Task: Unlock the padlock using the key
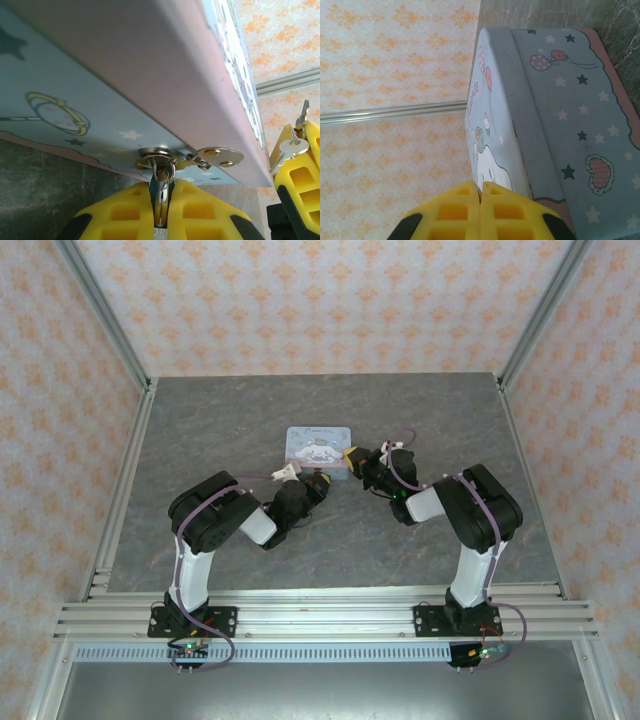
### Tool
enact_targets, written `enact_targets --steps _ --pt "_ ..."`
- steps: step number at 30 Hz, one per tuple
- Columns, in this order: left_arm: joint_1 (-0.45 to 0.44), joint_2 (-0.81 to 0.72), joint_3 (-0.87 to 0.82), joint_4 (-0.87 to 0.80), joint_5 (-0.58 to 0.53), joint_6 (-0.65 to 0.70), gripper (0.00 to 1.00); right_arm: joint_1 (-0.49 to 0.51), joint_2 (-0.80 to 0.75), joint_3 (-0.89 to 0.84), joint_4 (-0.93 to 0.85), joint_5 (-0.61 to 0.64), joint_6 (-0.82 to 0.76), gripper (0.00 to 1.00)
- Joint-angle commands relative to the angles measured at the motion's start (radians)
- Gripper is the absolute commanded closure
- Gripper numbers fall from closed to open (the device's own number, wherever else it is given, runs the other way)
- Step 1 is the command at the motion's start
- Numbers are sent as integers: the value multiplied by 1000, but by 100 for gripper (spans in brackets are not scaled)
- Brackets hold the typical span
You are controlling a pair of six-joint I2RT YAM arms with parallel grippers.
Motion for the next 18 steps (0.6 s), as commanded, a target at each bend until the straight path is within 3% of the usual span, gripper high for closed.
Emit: enact_targets --steps 1,6,11,18 --pt "-5 -23 -4 -55 -6 -8 100 -4 -23 -6 -83 -39 -18 100" --pt "8 -79 -18 -86 44 -42 100 -3 -151 -68 -157 -84 -57 100" --pt "40 -144 -12 -128 169 -55 100 11 -288 -145 -280 -123 -128 100" --pt "80 -194 -10 -163 291 -81 100 62 -314 -227 -266 -100 -128 100"
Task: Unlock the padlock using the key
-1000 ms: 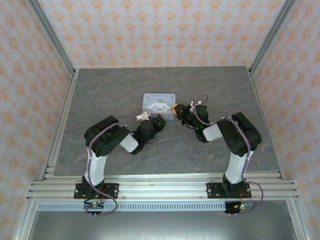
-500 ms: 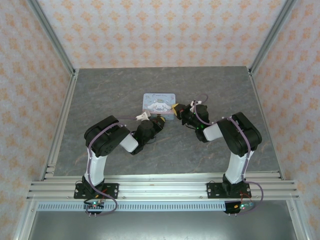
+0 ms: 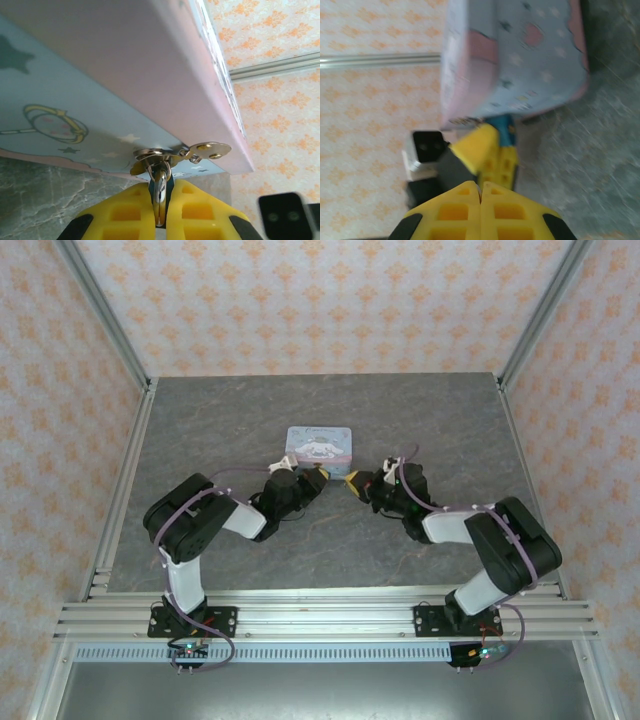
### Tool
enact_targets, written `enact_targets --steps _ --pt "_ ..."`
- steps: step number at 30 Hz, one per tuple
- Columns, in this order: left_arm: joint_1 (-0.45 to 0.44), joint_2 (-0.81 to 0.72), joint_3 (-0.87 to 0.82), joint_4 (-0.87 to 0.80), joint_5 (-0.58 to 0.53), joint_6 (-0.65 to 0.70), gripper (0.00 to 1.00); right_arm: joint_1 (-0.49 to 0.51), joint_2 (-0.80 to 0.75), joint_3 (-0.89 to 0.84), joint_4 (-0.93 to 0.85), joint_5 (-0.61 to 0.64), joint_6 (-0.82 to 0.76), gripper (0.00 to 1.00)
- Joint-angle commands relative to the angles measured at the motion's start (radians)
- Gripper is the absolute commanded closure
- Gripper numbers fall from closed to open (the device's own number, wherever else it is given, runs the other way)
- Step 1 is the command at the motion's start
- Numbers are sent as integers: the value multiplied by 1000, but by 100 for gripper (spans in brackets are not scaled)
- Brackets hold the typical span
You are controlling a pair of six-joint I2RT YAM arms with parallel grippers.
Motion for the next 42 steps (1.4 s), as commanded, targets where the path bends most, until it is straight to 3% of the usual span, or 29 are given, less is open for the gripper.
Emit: enact_targets --steps 1,8,27,42 --pt "13 -41 -1 -3 90 -31 100 23 11 -38 18 7 -10 100" --pt "29 -51 5 8 175 -95 100 49 82 -58 152 48 48 100" --pt "84 -8 -10 197 327 -214 100 52 72 -47 147 102 92 100" --pt "88 -16 -15 160 332 -197 100 55 52 1 97 120 81 100"
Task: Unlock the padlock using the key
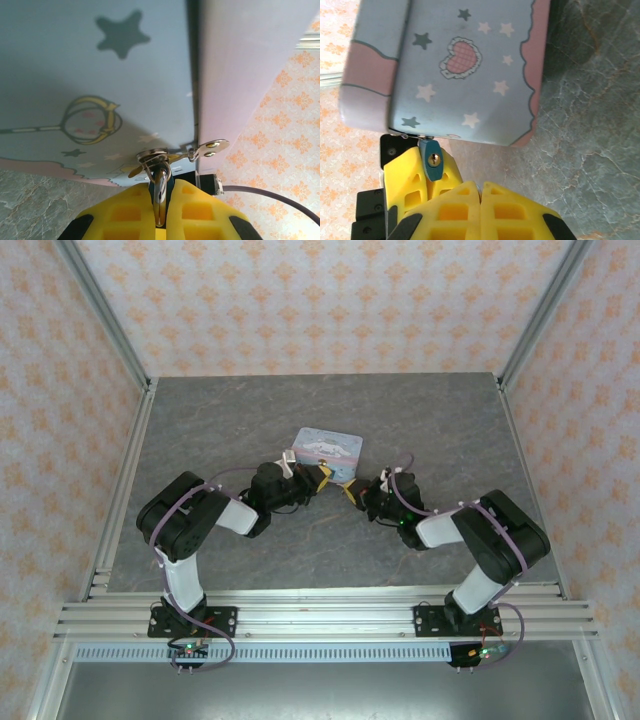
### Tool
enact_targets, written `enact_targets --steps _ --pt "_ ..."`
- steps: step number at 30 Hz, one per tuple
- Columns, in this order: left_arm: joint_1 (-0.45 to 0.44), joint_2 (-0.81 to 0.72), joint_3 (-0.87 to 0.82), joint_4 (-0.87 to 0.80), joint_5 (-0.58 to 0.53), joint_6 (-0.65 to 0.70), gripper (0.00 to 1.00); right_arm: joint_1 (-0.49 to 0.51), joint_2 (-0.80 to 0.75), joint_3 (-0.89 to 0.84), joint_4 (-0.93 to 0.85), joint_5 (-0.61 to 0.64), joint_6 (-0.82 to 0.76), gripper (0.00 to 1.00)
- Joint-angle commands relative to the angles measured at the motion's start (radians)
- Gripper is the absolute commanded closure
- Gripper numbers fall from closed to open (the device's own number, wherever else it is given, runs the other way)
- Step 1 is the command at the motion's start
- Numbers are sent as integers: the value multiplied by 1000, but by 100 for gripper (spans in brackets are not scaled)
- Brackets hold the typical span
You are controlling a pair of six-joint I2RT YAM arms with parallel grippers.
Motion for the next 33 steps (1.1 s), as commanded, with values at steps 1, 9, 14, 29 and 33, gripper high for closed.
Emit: enact_targets --steps 1,9,14,29,33 --pt "7 -5 2 44 21 14 100 5 -26 31 -3 24 -3 100" --pt "7 -5 4 37 23 20 100 5 -22 52 -13 27 -4 100" --pt "7 -4 2 35 24 23 100 5 -20 66 -21 27 -6 100" --pt "7 -11 2 28 27 25 100 5 3 81 -26 29 -10 100" --pt "7 -17 0 24 27 28 100 5 5 73 -33 42 -19 100"
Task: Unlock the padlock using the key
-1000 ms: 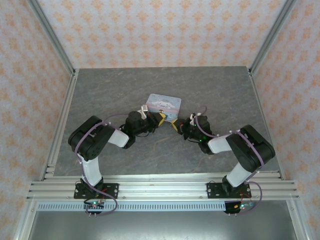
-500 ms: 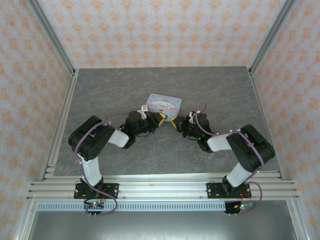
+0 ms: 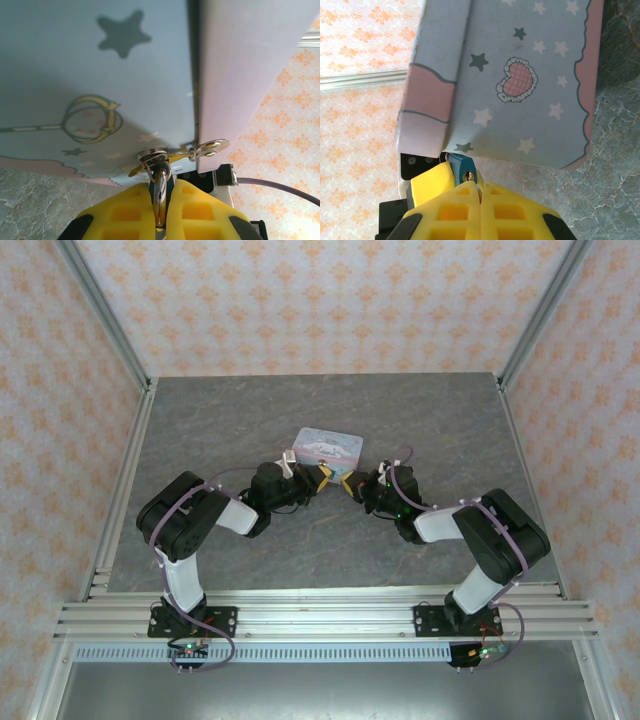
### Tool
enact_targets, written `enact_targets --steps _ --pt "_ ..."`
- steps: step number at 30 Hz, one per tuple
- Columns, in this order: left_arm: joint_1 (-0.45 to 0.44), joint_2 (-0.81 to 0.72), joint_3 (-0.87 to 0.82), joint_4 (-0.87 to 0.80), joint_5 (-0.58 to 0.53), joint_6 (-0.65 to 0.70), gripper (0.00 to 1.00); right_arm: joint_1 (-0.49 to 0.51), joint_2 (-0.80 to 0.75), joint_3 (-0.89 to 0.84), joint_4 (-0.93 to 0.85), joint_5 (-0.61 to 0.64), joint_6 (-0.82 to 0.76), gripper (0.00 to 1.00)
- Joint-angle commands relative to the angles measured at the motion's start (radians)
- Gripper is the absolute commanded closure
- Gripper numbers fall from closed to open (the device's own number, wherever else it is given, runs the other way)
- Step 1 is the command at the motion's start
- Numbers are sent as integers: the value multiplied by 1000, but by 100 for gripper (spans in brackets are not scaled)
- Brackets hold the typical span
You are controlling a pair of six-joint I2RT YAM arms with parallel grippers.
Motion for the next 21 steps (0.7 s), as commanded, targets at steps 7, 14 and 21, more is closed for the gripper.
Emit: enact_targets --steps 7,14,21 --pt "7 -20 0 24 21 27 100 5 3 -3 -10 45 -24 100" --pt "7 -24 1 18 20 30 100 5 -2 -12 -6 39 -25 100" --pt "6 -25 2 15 19 32 100 6 7 15 -15 27 -26 100"
